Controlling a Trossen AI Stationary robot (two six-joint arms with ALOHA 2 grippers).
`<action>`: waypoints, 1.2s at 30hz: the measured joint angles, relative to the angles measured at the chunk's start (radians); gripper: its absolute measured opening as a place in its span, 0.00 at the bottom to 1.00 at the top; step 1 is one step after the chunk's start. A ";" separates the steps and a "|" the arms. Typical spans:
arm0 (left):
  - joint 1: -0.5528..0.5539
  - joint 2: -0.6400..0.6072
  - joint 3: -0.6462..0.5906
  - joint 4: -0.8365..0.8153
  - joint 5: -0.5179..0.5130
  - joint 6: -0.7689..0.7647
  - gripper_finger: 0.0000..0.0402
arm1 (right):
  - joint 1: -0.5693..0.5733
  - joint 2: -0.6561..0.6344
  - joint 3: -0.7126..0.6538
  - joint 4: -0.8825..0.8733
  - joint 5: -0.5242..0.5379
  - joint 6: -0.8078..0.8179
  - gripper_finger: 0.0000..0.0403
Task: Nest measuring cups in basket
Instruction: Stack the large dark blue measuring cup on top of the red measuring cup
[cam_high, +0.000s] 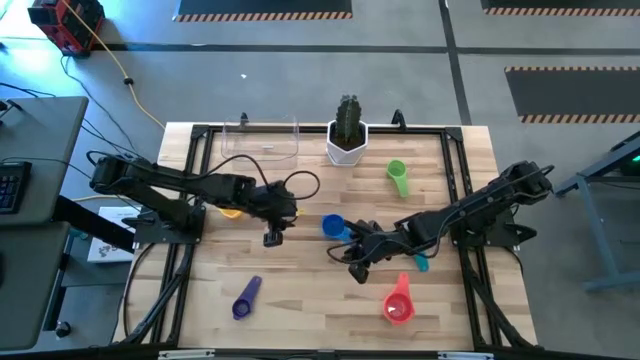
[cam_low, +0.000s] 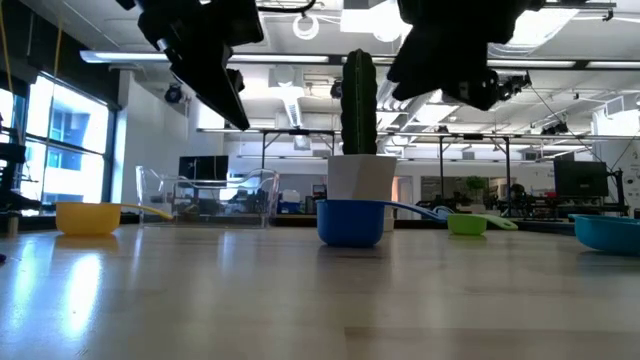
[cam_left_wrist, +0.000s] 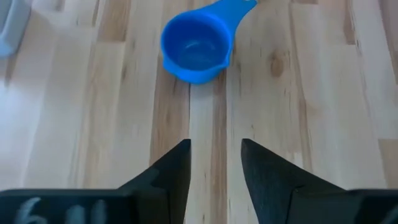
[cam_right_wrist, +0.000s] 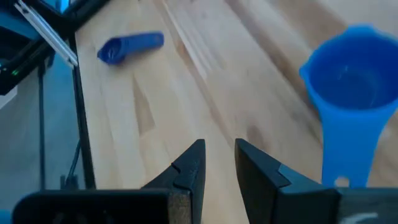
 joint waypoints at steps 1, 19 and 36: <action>0.000 0.000 0.000 -0.008 0.000 -0.019 0.33 | -0.007 0.000 0.000 0.012 0.004 -0.020 0.19; -0.001 0.000 0.000 -0.116 0.000 -0.228 0.33 | -0.212 0.003 0.000 0.122 0.028 -0.403 0.19; 0.006 0.000 0.000 -0.118 -0.002 -0.228 0.33 | -0.241 0.167 0.000 0.171 -0.023 -0.417 0.19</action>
